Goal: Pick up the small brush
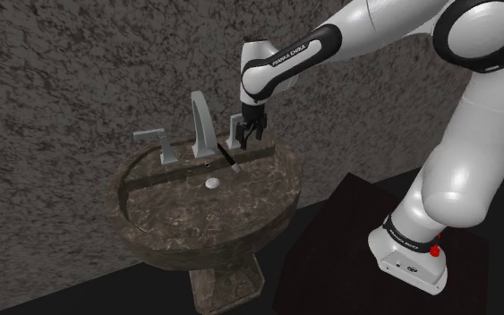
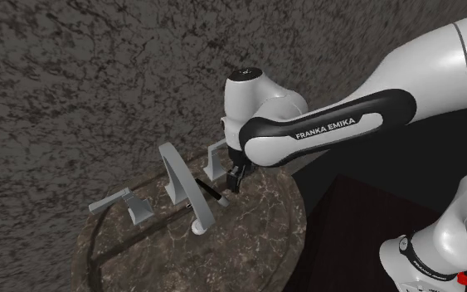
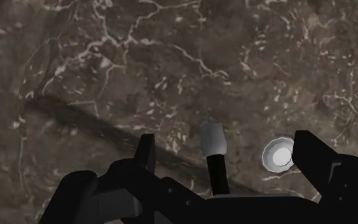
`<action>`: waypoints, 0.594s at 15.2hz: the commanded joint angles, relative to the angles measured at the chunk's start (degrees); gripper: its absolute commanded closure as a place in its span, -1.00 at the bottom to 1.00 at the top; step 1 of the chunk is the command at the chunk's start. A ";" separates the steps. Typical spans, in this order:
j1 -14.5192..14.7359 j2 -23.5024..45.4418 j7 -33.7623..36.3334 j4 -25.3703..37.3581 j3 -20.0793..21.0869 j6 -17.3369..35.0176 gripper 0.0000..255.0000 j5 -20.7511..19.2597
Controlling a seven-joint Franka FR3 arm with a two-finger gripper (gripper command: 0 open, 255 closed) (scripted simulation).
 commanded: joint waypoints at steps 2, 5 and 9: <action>0.39 6.89 -0.56 4.32 0.45 1.20 -1.00 0.10; 0.86 13.73 -0.80 9.53 0.91 1.52 -1.00 -0.02; 1.27 19.72 -1.00 14.03 1.25 1.96 -1.00 -0.18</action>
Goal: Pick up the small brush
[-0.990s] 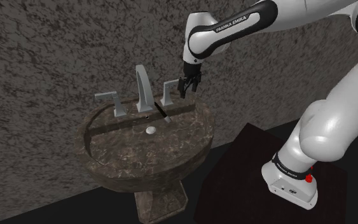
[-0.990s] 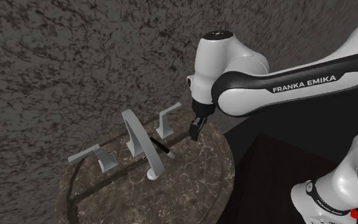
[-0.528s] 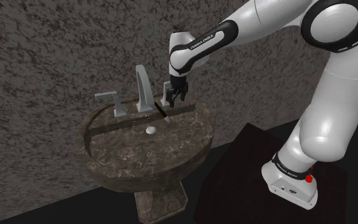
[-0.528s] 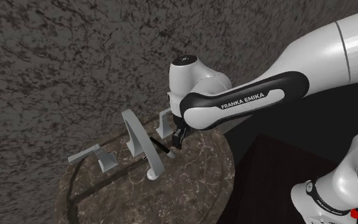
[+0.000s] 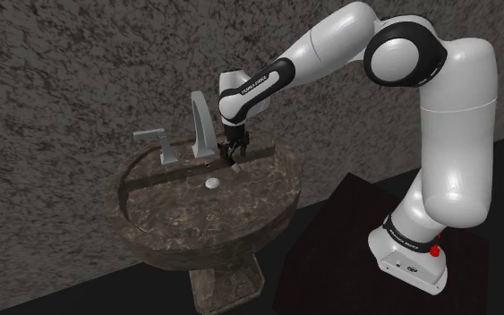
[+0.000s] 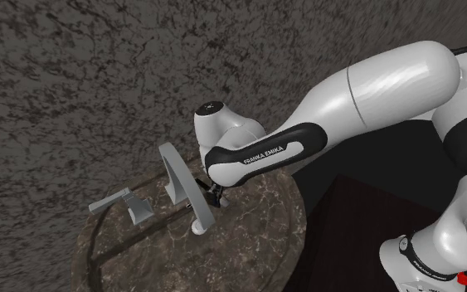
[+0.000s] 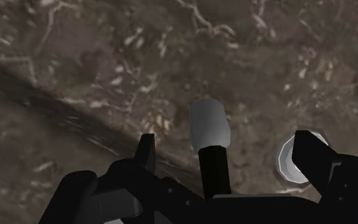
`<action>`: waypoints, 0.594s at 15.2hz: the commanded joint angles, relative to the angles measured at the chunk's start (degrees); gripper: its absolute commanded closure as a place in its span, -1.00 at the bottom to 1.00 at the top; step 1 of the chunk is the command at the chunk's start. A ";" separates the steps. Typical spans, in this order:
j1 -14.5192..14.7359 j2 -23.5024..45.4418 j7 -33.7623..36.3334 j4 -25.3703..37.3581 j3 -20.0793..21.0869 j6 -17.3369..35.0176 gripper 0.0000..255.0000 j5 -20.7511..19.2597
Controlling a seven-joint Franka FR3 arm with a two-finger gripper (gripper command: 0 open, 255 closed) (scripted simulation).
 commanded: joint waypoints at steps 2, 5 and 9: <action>0.07 2.04 -0.21 0.49 0.07 1.42 -1.00 0.05; 0.06 3.59 -0.45 0.36 0.13 3.09 -1.00 0.14; 0.25 5.08 -0.22 1.70 0.15 3.25 1.00 0.13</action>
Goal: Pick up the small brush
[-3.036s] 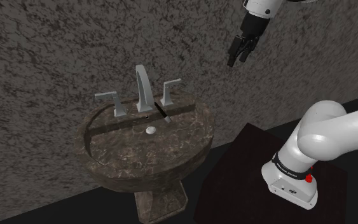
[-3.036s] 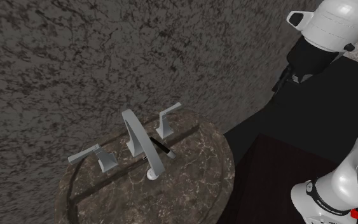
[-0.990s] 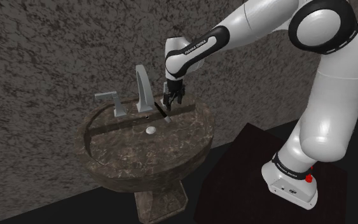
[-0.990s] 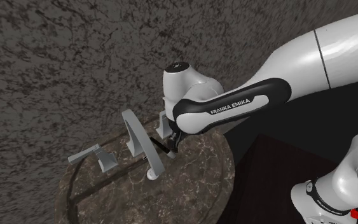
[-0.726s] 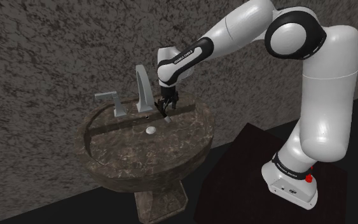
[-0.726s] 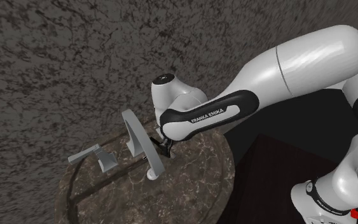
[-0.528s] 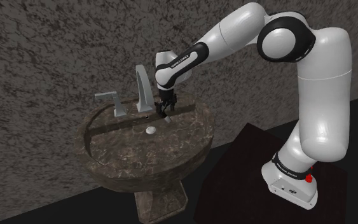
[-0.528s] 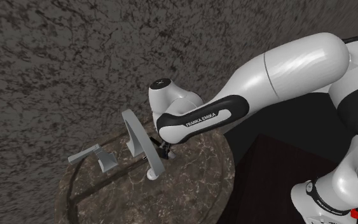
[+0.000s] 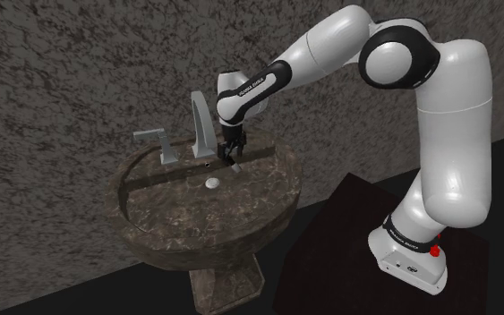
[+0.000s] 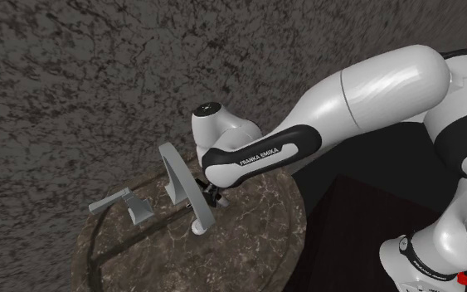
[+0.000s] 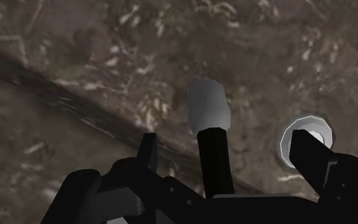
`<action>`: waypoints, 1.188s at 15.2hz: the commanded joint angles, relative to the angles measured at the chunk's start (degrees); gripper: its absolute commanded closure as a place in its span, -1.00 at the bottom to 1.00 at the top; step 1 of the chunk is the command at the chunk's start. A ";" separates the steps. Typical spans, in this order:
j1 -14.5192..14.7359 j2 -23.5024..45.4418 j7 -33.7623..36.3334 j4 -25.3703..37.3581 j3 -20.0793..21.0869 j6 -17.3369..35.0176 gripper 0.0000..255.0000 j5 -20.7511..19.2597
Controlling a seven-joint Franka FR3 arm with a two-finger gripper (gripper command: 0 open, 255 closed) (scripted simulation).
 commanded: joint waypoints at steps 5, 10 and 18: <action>0.32 3.75 0.13 1.29 0.25 0.92 1.00 0.01; -0.11 2.25 -0.71 -1.37 0.11 1.97 1.00 0.15; -0.25 -1.78 -0.02 -0.85 0.15 -2.55 1.00 -0.20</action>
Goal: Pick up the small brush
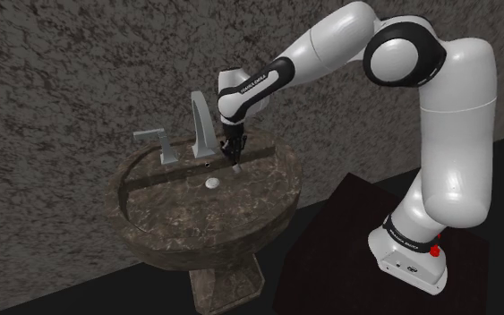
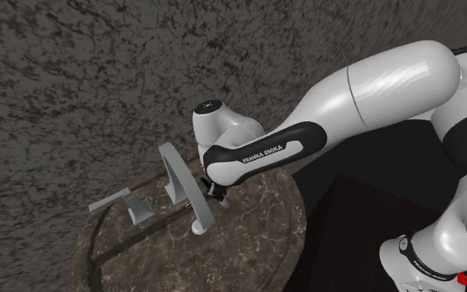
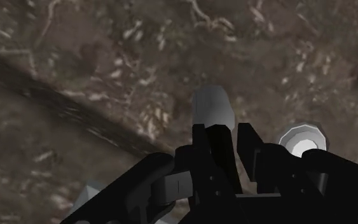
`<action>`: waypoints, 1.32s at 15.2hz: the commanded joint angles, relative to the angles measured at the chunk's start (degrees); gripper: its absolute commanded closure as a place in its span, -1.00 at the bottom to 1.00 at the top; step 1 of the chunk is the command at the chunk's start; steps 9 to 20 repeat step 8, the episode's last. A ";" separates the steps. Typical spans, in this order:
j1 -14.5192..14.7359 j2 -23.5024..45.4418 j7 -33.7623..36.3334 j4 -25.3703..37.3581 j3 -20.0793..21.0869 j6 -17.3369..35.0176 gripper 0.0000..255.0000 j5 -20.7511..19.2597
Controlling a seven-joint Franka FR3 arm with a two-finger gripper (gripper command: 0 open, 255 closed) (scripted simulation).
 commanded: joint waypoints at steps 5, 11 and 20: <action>-0.02 -2.55 0.47 0.74 -0.03 -3.82 1.00 -0.18; -0.03 -3.02 0.56 0.97 -0.04 -4.52 1.00 -0.22; -0.03 -3.02 0.56 0.97 -0.04 -4.52 1.00 -0.22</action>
